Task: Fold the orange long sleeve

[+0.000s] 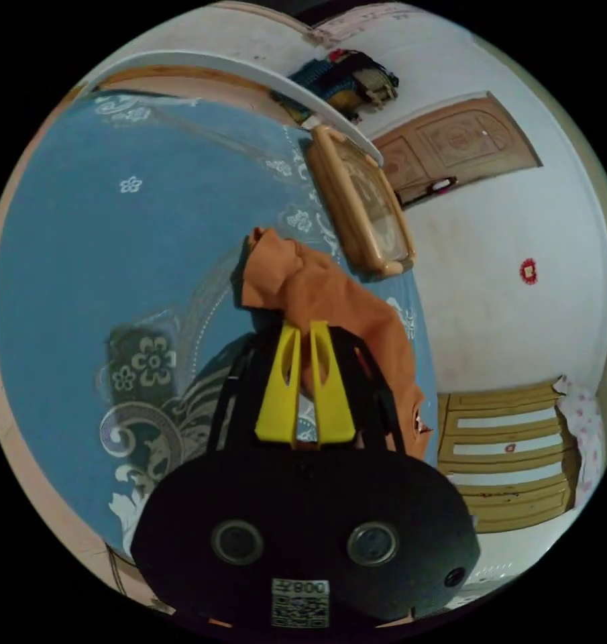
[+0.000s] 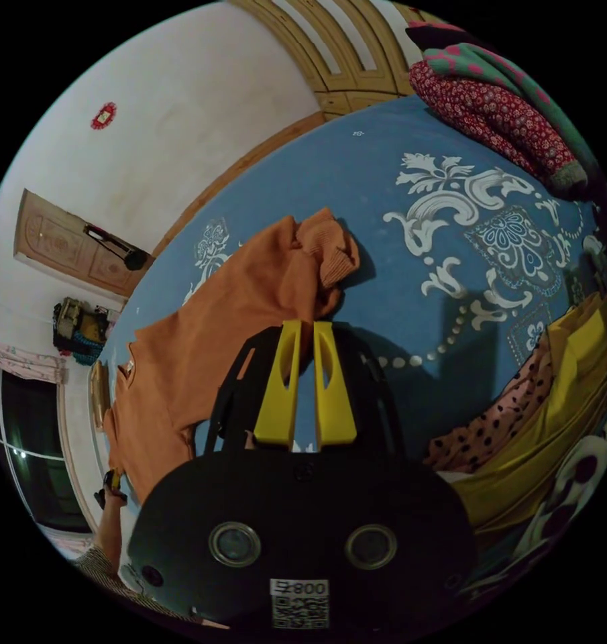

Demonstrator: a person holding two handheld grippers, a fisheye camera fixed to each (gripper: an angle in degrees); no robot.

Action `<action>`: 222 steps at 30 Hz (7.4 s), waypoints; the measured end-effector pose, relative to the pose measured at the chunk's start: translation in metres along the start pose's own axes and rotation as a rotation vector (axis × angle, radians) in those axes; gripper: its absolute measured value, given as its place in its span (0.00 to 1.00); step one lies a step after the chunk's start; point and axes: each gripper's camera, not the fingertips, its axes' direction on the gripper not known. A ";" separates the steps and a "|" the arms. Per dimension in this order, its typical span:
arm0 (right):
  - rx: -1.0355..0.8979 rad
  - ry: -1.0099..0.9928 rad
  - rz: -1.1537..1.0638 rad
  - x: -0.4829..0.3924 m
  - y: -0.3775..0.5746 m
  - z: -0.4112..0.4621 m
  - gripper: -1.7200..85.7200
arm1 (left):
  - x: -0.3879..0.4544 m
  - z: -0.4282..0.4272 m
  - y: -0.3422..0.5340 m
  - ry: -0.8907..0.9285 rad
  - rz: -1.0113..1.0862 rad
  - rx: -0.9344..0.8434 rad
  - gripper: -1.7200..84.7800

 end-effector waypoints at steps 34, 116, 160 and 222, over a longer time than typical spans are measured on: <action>0.316 -0.338 -0.332 -0.212 0.174 -0.030 0.04 | 0.247 -0.057 0.171 0.595 0.650 -0.439 0.06; 0.014 -0.020 -0.675 -0.219 0.479 0.280 0.05 | 0.463 0.415 0.587 0.349 1.263 -0.759 0.07; -0.340 -0.089 -1.094 -0.388 0.610 0.392 0.02 | 0.059 -0.080 0.003 0.148 0.401 -0.103 0.14; -0.493 -0.810 -0.229 -0.197 0.323 0.330 0.05 | 0.341 0.084 0.646 0.084 1.595 -0.655 0.07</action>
